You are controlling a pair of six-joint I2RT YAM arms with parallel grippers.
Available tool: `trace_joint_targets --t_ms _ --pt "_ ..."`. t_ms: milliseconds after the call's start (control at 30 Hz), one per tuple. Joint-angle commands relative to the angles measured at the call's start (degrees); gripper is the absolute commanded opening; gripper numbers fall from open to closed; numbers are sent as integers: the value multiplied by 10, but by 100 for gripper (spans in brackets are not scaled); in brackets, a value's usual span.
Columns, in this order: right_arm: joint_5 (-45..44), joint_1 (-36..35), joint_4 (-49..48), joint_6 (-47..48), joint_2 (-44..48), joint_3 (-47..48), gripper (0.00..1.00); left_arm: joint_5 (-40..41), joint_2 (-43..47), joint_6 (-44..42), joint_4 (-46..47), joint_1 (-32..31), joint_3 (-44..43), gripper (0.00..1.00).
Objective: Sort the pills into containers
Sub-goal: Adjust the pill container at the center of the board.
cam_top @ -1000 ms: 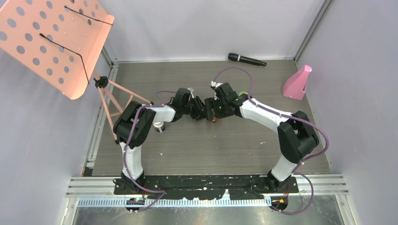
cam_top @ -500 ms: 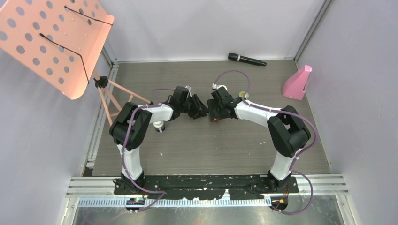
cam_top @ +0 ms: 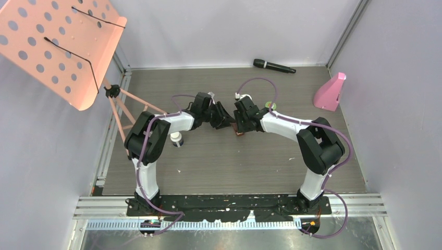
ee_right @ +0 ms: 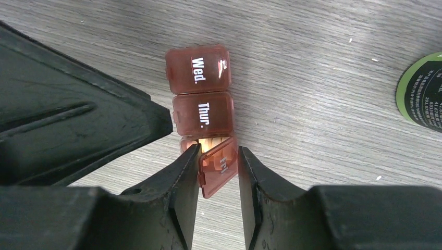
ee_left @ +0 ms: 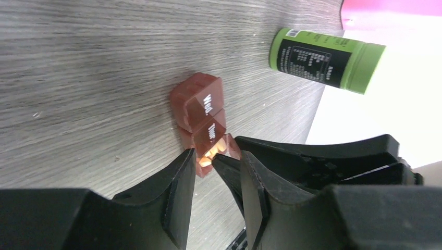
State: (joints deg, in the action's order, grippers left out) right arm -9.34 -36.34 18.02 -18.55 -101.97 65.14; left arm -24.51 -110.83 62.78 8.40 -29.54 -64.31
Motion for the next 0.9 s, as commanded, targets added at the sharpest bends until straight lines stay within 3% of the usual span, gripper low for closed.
trace_joint_targets --t_ms 0,867 --pt "-4 -2 -7 11 26 22 38 -6 -9 -18 -32 2 -21 39" --pt "31 3 -3 6 25 27 32 11 -58 -26 -30 -9 -40 40"
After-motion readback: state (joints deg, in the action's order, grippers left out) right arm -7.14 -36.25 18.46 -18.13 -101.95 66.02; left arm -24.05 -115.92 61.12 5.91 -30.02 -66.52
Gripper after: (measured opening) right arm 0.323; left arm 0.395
